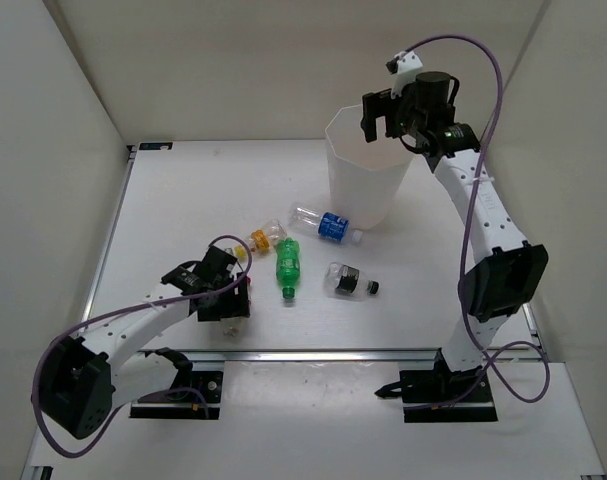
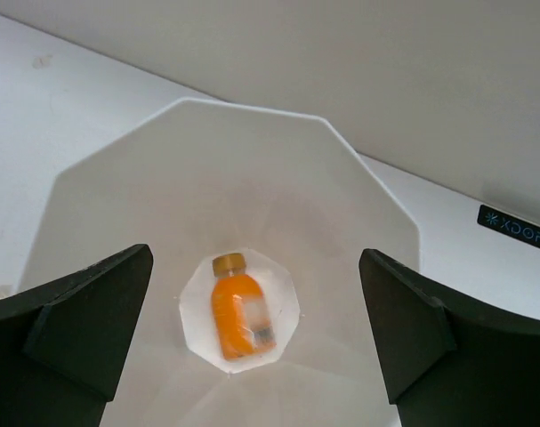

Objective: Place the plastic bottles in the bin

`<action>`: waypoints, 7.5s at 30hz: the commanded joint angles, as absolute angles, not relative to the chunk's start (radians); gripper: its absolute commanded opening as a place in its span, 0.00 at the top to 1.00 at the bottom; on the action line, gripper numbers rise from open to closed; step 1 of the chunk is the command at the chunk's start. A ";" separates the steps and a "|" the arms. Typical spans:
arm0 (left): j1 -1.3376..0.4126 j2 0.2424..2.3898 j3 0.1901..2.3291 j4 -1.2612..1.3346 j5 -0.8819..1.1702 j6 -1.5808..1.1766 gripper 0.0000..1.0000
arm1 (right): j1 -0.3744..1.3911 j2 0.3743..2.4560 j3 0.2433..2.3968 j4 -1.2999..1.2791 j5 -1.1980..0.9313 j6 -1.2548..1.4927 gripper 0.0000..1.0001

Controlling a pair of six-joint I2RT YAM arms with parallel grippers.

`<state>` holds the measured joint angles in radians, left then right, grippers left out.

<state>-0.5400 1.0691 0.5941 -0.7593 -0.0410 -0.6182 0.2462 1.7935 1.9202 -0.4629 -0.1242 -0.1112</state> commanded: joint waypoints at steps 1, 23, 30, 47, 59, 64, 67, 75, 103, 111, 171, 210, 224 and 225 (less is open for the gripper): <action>-0.535 1.106 0.623 -0.706 -0.071 -0.597 0.19 | 0.241 1.652 1.919 -0.428 -0.132 -0.078 0.00; -0.603 1.294 1.364 -0.982 -0.281 -0.356 0.75 | -0.089 0.864 0.940 -0.592 -0.180 0.035 0.06; -0.693 1.826 2.217 -0.896 -0.343 -0.317 0.68 | -0.035 0.807 0.856 -0.633 -0.121 0.018 0.02; -0.761 2.140 2.363 -0.132 -0.224 -0.480 0.45 | -0.006 0.747 0.815 -0.681 -0.107 0.017 0.03; -0.810 2.044 2.298 -0.204 -0.236 -0.408 0.01 | 0.155 0.767 0.793 -0.626 -0.181 -0.063 0.01; -0.802 1.860 2.162 -0.323 -0.230 -0.390 0.01 | 0.339 0.805 0.776 -0.575 -0.176 -0.081 0.01; -0.782 1.664 1.918 -0.386 -0.204 -0.411 0.01 | 0.444 0.844 0.756 -0.502 -0.196 -0.098 0.01; -0.622 1.085 1.046 -0.613 -0.157 -0.577 0.01 | 0.551 1.104 0.775 -0.420 -0.239 -0.153 0.00; -0.468 0.595 0.660 -0.884 -0.015 -0.716 0.01 | 0.592 1.191 0.778 -0.162 -0.244 -0.051 0.60; -0.471 0.709 0.683 -0.766 0.037 -0.718 0.01 | 0.438 1.100 1.095 -0.054 -0.479 0.017 0.66; -0.770 1.819 1.163 -0.462 -0.305 -0.607 0.23 | 0.136 0.669 0.785 -0.474 -0.100 0.054 0.03; -0.770 2.103 2.279 -0.104 -0.353 -0.503 0.10 | 0.162 0.574 0.621 -0.488 -0.037 0.149 0.05; -0.753 1.912 2.134 -0.320 -0.238 -0.483 0.02 | 0.333 0.676 0.638 -0.456 -0.035 0.026 0.05; -0.752 1.875 2.038 -0.351 -0.233 -0.477 0.01 | 0.359 0.708 0.643 -0.443 -0.040 0.012 0.06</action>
<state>-0.7616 2.0537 2.1544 -0.2268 -0.2909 -0.4957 0.3145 0.6586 0.6067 -0.5053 -0.0246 0.0689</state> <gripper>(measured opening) 0.987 0.946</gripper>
